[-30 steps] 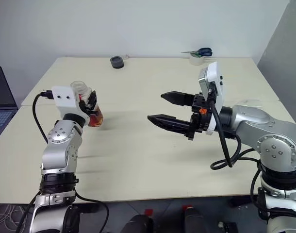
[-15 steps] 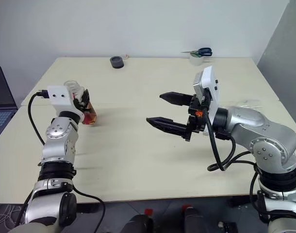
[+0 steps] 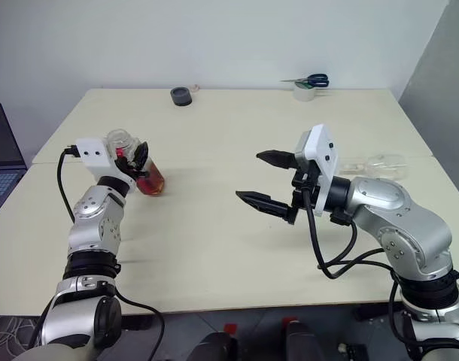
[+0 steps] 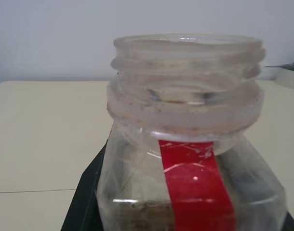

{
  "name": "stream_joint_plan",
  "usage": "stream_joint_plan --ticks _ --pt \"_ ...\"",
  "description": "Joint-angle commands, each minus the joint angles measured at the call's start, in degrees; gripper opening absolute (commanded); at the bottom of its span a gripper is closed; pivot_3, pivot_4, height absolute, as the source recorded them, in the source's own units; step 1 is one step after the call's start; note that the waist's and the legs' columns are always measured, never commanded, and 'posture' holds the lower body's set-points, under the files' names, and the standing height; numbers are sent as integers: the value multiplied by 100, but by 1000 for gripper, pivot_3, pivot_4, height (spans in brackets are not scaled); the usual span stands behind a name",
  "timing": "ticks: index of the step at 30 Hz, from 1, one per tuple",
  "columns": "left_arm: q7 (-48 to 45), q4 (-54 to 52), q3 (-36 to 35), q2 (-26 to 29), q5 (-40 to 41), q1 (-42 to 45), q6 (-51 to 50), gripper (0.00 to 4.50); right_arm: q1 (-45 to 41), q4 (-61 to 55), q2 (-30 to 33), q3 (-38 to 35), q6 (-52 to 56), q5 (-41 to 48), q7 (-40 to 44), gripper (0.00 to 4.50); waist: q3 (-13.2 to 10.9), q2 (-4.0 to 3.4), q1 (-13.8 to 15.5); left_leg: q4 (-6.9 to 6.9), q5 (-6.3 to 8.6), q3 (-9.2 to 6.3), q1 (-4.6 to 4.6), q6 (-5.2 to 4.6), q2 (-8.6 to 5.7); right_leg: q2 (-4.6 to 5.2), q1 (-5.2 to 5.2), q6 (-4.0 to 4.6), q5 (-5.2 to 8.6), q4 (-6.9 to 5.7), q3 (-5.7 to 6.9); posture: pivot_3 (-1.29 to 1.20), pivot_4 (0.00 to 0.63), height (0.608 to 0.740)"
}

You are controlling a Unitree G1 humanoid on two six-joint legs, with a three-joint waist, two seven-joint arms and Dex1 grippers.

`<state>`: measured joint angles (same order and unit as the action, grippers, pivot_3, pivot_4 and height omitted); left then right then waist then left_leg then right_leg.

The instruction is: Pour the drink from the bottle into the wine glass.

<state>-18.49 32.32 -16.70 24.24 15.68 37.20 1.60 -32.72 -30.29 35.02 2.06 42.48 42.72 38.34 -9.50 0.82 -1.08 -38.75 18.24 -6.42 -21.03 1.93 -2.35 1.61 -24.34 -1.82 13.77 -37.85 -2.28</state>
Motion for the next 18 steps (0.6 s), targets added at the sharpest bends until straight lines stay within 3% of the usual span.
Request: stream_joint_plan --ticks 1,10,18 --pt "-131 -44 -150 52 116 56 215 1766 -78 -166 -43 -73 -97 -27 -13 4456 0 0 0 0 0 0 0 0 0 0 0 0 0 0 0 0 150 740" --pt "-136 176 -73 57 -54 -103 413 1766 -61 -173 -109 -75 -12 -66 -36 4456 0 1 -2 0 0 0 1 0 0 0 0 0 0 -1 -1 0 150 740" --pt "-56 -115 -5 -67 -72 -427 350 4209 -66 -187 -122 -91 47 -67 -39 4500 1 1 -28 1 0 1 4 0 0 0 0 0 0 -2 -2 0 150 740"
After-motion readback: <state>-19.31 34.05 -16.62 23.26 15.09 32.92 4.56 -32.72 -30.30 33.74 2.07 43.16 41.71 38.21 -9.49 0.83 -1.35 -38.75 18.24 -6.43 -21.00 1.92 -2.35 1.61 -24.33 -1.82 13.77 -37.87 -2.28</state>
